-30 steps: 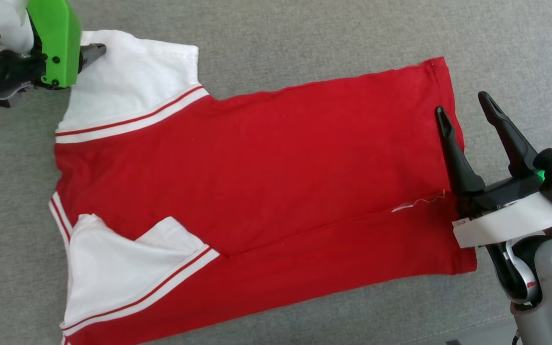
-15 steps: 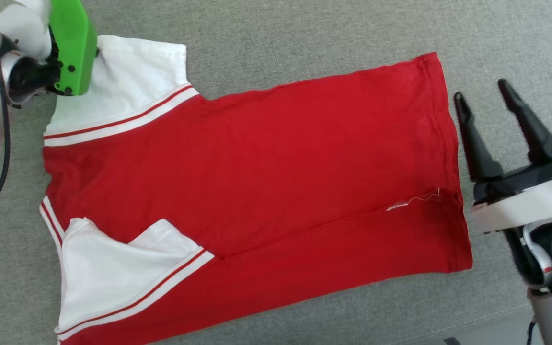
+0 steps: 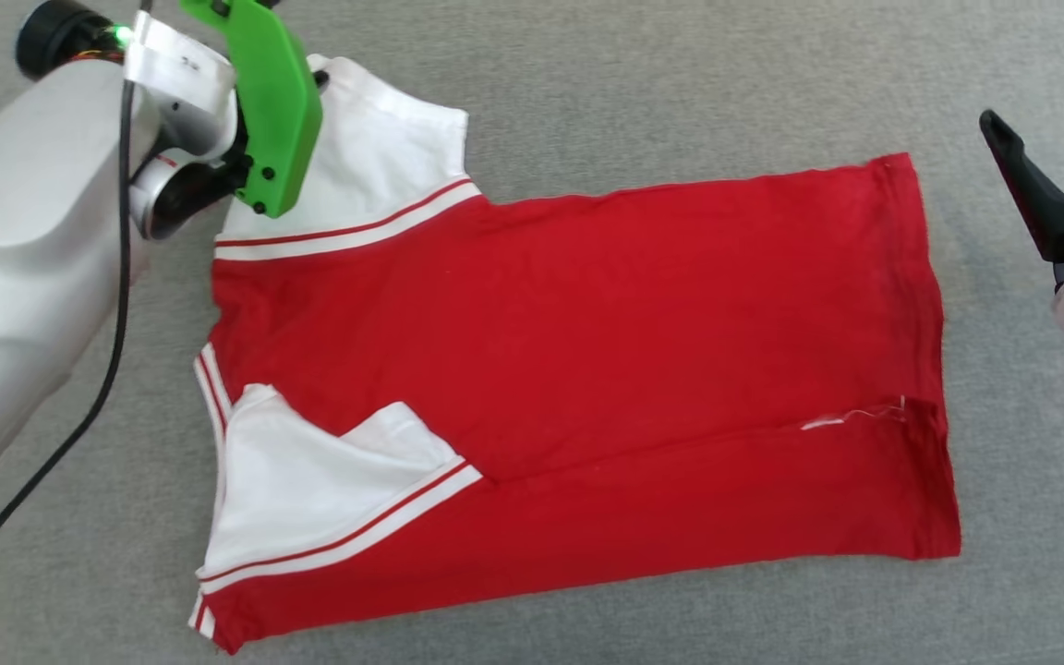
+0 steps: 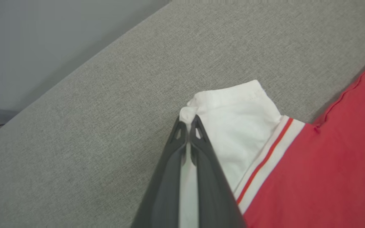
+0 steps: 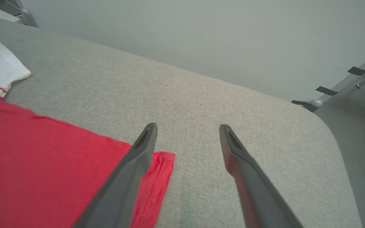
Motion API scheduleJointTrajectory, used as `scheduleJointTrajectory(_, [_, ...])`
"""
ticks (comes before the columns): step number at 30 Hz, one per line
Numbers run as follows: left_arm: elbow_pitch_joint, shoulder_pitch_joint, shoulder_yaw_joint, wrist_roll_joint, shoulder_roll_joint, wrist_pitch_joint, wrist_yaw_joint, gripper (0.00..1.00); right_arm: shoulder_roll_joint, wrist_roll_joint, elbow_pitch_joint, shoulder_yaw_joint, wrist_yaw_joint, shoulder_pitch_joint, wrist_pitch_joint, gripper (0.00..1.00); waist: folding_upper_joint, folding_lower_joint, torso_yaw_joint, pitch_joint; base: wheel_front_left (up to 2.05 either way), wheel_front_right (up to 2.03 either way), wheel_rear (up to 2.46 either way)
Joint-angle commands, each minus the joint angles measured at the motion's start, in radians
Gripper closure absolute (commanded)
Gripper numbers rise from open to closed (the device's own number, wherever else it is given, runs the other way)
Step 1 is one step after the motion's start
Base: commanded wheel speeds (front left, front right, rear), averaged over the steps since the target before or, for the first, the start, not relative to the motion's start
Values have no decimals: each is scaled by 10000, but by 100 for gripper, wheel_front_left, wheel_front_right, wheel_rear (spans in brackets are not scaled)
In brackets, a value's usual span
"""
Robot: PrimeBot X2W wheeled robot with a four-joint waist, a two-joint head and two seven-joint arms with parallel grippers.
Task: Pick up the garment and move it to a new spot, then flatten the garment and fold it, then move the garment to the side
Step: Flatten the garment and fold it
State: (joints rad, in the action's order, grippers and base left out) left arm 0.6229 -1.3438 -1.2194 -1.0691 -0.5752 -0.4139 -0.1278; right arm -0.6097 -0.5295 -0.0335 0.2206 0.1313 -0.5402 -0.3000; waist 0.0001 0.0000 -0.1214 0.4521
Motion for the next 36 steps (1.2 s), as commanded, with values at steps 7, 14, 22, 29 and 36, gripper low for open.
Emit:
scheduleJointTrajectory(7, [-574,-78,-262,407,132,809,-27,100,-1230,-1791,985,1401,-6,-1265,-3211,0,-1,0,1003,-138,0,0,0])
scheduleJointTrajectory(14, [-885,-313,-356,420,291,1250,-28,100,-1342,-2170,2238,2250,-6,-2225,-4556,0,-1,0,1477,218,0,0,0])
scheduleJointTrajectory(22, [-1060,-599,-440,578,373,1578,-28,100,-1032,-1810,3636,3493,-6,-2738,-4565,0,-1,0,1751,652,0,0,0])
scheduleJointTrajectory(29, [-1075,-594,-499,641,365,1748,-28,100,-826,-2080,4608,4243,-6,-2689,-4226,0,-1,0,1800,691,0,0,0])
scheduleJointTrajectory(36, [-864,-204,-541,509,282,1963,-28,100,-915,-2278,4921,4472,-6,-2905,-2853,100,-1,0,1656,140,0,0,0])
